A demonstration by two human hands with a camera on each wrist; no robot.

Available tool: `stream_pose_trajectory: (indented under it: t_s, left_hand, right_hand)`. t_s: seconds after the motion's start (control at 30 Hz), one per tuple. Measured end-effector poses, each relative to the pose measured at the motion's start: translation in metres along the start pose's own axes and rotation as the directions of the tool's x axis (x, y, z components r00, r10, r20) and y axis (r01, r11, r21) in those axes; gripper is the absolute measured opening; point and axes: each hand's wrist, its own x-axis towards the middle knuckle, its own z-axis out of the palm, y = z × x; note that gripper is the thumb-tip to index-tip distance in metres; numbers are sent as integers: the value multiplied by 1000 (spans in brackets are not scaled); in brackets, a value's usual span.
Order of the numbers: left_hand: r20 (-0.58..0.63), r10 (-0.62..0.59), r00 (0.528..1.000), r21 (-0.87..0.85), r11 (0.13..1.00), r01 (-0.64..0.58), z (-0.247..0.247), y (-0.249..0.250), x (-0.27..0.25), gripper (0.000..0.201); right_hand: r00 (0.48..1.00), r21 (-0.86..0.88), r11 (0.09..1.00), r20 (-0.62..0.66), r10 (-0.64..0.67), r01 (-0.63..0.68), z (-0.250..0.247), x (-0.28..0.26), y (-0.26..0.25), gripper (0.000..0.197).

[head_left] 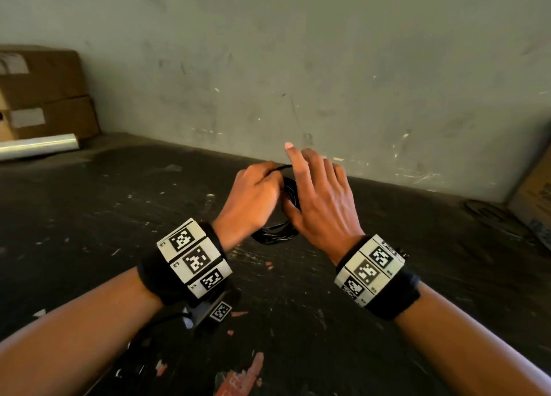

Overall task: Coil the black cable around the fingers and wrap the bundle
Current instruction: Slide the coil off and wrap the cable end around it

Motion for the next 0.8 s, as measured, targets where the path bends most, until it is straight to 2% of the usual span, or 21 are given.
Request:
stream_pose_trajectory:
  t_s: [0.1,0.27,0.37,0.47,0.53,0.63,0.8]
  left_hand:
    - [21,23,1000,90,996,-25,-12,-3,0,28]
    - [6,-30,1000,166,986,29,-30,-16,0,24]
    - [-26,-105,994,146,983,108,-43,-27,-4,25]
    - [-64,-224,972,74,971,229,-55,-36,-9,44]
    - [-117,-255,960,114,957,268,-63,-49,-19,48]
    - [-190,-267,945,212,928,305,-80,-78,-39,40]
    - [-279,-453,847,171,844,508,-125,-127,-85,30]
  right_hand:
    - [998,-7,999,-34,-49,49,12,4,-9,71]
    - [996,-72,994,52,-76,80,34,8,-25,27]
    - [989,-4,999,139,-44,45,47,12,-36,27]
    - [982,66,997,179,-58,47,62,13,-50,33]
    - [973,80,994,211,-94,79,76,11,-62,27]
    - [929,95,982,321,-186,164,100,3,-89,21]
    - [866,325,934,413,-283,150,128,-14,-152,25]
